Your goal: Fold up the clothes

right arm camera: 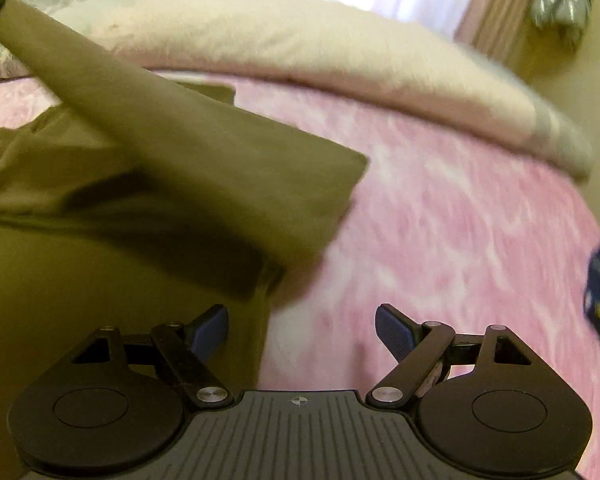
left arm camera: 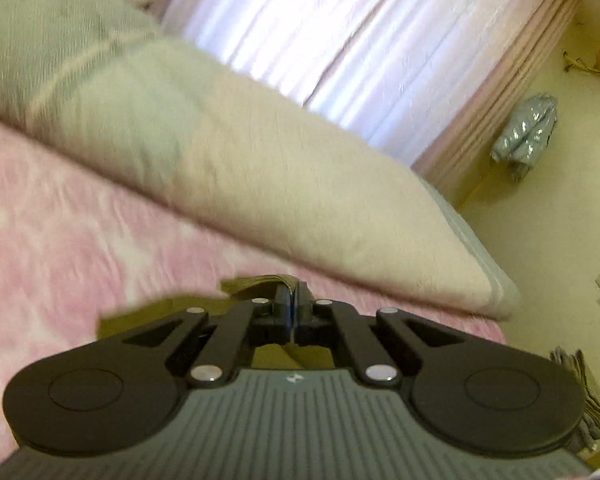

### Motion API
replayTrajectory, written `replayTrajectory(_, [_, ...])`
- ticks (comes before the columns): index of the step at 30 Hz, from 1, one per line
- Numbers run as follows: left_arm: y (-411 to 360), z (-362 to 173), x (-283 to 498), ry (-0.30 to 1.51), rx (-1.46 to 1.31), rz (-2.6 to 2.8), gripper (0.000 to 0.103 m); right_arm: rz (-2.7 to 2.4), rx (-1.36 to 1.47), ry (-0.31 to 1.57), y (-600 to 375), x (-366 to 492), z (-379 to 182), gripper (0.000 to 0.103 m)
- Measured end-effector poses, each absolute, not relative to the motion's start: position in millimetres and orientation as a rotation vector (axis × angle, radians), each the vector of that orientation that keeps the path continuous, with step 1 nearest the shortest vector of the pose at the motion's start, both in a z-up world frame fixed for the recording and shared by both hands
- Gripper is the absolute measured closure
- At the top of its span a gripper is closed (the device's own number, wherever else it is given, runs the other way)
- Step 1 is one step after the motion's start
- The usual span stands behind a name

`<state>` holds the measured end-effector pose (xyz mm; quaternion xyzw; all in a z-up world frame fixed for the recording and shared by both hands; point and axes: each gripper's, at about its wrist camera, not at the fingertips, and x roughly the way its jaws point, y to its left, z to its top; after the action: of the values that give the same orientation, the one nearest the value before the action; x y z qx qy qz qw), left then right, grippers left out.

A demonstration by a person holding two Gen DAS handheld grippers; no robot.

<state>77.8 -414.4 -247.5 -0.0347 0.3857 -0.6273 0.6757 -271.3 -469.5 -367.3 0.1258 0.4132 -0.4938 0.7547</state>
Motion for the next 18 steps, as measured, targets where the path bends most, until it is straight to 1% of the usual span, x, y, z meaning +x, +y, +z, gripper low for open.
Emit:
replayTrajectory(4, [-421.0, -241.3, 83.0, 0.843, -0.07, -1.441, 0.103, -1.034, 0.18, 0.85, -487.6, -257.5, -373.4, 0.019])
replayTrajectory(8, [-419.6, -245.2, 81.7, 0.839, -0.062, -1.447, 0.103, -1.091, 0.053, 0.886, -492.1, -255.4, -377.9, 0.02])
replayTrajectory(11, [-412.8, -259.6, 88.4, 0.848, -0.04, -1.406, 0.103, -1.142, 0.1, 0.82, -493.5, -276.7, -370.4, 0.02])
replayTrajectory(12, [-409.9, -271.7, 90.9, 0.863, -0.014, -1.384, 0.103, -1.148, 0.118, 0.827, -494.2, -282.1, -371.8, 0.02])
replayTrajectory(15, [-407.4, -332.2, 96.1, 0.987, 0.148, -1.298, 0.103, -1.141, 0.168, 0.9, -495.7, -291.1, -385.0, 0.019])
replayTrajectory(18, [-401.3, -387.0, 95.3, 1.081, 0.333, -1.241, 0.103, -1.127, 0.219, 0.919, -497.0, -295.1, -381.4, 0.019])
